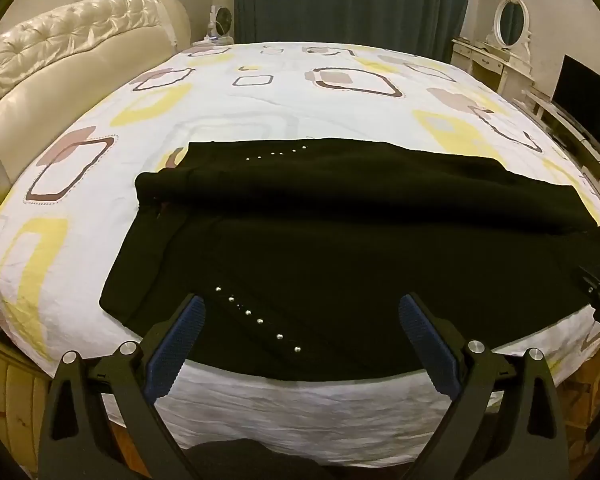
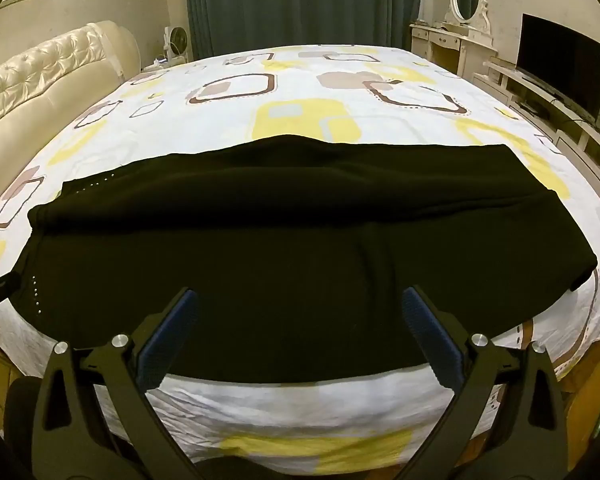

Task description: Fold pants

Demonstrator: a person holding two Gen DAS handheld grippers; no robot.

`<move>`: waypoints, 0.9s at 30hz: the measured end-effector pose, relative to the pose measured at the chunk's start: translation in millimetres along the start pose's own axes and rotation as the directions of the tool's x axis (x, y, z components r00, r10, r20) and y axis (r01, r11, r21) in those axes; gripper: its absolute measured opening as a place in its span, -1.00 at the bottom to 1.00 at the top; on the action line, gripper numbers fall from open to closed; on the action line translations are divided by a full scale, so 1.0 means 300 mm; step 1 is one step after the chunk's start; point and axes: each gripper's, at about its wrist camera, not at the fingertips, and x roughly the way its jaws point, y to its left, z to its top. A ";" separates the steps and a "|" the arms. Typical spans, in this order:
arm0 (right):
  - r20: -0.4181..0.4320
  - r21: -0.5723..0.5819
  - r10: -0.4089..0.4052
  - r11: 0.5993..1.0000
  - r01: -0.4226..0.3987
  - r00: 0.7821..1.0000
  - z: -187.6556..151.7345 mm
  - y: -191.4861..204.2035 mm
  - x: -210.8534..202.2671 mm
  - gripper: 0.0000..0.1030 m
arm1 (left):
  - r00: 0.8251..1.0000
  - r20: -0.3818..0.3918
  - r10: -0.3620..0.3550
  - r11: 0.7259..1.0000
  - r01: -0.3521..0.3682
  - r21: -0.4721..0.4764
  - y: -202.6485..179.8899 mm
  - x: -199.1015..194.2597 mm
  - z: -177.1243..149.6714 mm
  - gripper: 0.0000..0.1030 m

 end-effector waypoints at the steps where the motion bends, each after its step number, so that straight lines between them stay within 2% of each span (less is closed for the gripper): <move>1: 0.001 -0.001 -0.001 1.000 0.001 1.000 -0.001 0.000 0.000 0.96 | 1.000 0.001 0.003 1.000 -0.003 0.004 -0.001 0.000 0.001 0.88; 27: -0.008 -0.004 -0.001 1.000 0.001 1.000 -0.009 0.006 0.013 0.96 | 1.000 -0.007 -0.002 1.000 0.002 0.002 -0.005 -0.007 0.004 0.88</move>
